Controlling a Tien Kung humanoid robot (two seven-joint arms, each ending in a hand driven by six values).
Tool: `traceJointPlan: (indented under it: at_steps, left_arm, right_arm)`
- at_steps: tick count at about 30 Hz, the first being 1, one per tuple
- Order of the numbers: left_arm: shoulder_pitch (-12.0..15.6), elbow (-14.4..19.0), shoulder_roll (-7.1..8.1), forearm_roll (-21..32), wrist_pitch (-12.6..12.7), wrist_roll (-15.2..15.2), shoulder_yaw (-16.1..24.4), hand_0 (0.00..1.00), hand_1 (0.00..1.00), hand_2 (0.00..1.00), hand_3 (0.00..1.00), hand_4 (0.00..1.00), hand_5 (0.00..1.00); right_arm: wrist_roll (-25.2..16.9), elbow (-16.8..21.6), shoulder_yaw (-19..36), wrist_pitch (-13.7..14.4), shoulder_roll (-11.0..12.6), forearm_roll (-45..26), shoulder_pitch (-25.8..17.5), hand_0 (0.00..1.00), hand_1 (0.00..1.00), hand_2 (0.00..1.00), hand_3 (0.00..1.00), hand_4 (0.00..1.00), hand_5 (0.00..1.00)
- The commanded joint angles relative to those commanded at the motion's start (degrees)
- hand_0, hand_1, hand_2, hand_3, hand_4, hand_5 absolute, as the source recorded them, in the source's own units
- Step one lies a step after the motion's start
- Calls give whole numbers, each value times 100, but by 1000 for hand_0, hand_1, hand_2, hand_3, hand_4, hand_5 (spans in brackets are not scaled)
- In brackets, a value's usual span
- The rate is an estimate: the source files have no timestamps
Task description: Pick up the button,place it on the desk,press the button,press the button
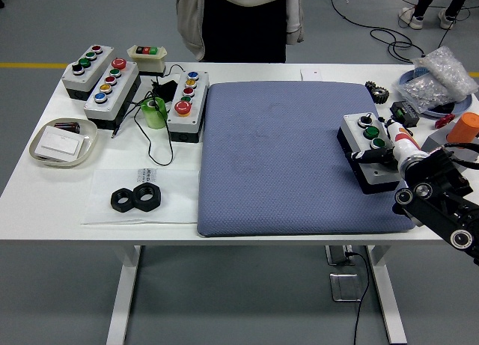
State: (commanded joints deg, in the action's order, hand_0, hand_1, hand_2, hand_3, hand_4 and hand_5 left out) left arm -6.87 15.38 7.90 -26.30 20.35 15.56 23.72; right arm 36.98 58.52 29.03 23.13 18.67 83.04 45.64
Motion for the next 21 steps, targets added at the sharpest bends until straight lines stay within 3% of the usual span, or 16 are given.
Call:
traceJointPlan:
  at_steps: [5,6,11,12,14,21]
  left_arm:
    - [5,0,1,-34,-4,12,20,738,773,847,761,525,998]
    - [7,0,0,-39,-3,13,25,737,773,847,761,524,998]
    - [11,-3,0,-47,-5,14,33,737,773,847,761,524,998]
    - [11,-2,1,-36,-4,10,24,737,773,846,761,525,998]
    - [10,-2,1,-30,-4,8,19,737,773,846,761,525,998]
    - [0,-7,1,42,3,-19,-19,738,773,846,761,525,998]
  right_arm:
    - [0,17,-223,-46,75,134,61,441,370,470,739,860,65]
    - [0,16,-267,-46,91,171,72,341,288,408,663,833,59]
    - [0,42,-392,11,163,320,95,341,288,408,663,833,59]
    - [0,72,-410,37,188,406,96,285,242,380,599,815,56]
    - [0,90,-420,52,202,461,96,285,242,380,599,815,56]
    - [0,693,-433,241,480,867,52,269,232,379,583,799,62]
